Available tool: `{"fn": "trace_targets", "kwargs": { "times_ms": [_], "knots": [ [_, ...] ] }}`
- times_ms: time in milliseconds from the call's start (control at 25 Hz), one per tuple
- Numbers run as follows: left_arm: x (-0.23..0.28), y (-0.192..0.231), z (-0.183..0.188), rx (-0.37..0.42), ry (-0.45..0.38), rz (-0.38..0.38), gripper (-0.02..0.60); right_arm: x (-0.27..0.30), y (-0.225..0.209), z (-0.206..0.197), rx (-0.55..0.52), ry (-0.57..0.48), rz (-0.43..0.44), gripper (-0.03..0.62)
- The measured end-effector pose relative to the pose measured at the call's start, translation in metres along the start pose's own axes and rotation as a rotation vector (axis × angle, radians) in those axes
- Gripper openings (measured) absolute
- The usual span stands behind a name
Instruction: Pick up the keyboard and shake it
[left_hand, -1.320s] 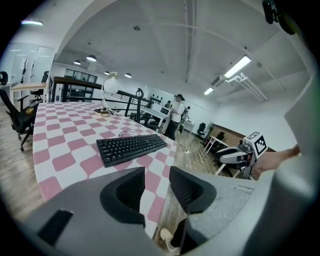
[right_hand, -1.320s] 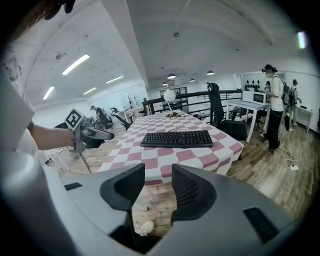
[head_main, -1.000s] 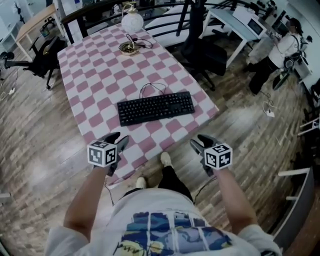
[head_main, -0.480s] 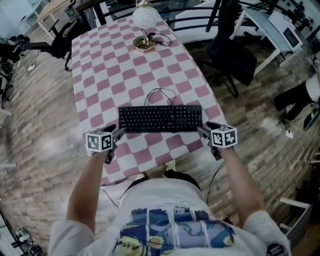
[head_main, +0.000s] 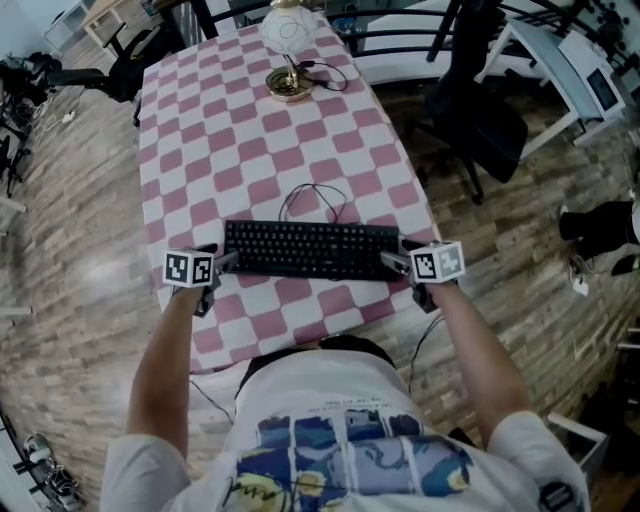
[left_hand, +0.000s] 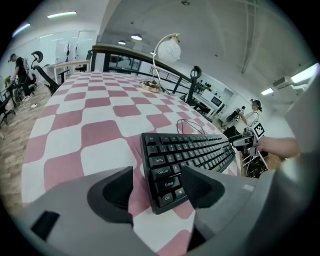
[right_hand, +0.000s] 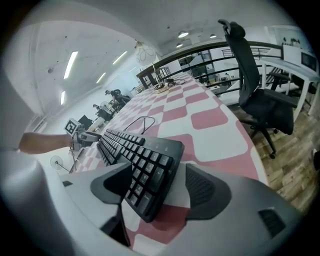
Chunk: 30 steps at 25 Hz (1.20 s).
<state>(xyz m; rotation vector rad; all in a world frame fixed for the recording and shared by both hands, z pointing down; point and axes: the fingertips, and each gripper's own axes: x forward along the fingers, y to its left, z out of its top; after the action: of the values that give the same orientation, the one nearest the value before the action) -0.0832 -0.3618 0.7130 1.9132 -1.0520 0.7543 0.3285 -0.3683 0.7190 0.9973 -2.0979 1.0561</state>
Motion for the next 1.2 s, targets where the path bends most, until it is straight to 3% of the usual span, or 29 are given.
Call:
{"fn": "trace_targets", "kwargs": {
  "times_ms": [240, 480, 680, 960, 1200],
  "knots": [
    [0.02, 0.002, -0.001, -0.043, 0.047, -0.037, 0.302, 0.016, 0.001, -0.005, 0.04, 0.065, 0.045, 0.333],
    [0.024, -0.004, 0.001, -0.06, 0.075, -0.1, 0.304, 0.023, 0.006, -0.002, -0.004, 0.111, 0.043, 0.325],
    [0.027, -0.007, 0.003, -0.068, 0.081, -0.069, 0.299, 0.023, 0.007, -0.002, -0.029, 0.114, 0.009, 0.318],
    [0.012, -0.01, 0.014, -0.074, -0.008, -0.031, 0.281, 0.004, 0.014, 0.012, -0.144, 0.045, -0.037, 0.283],
    [-0.009, -0.013, 0.038, -0.033, -0.1, -0.008, 0.279, -0.016, 0.025, 0.043, -0.245, -0.07, -0.084, 0.267]
  ]
}}
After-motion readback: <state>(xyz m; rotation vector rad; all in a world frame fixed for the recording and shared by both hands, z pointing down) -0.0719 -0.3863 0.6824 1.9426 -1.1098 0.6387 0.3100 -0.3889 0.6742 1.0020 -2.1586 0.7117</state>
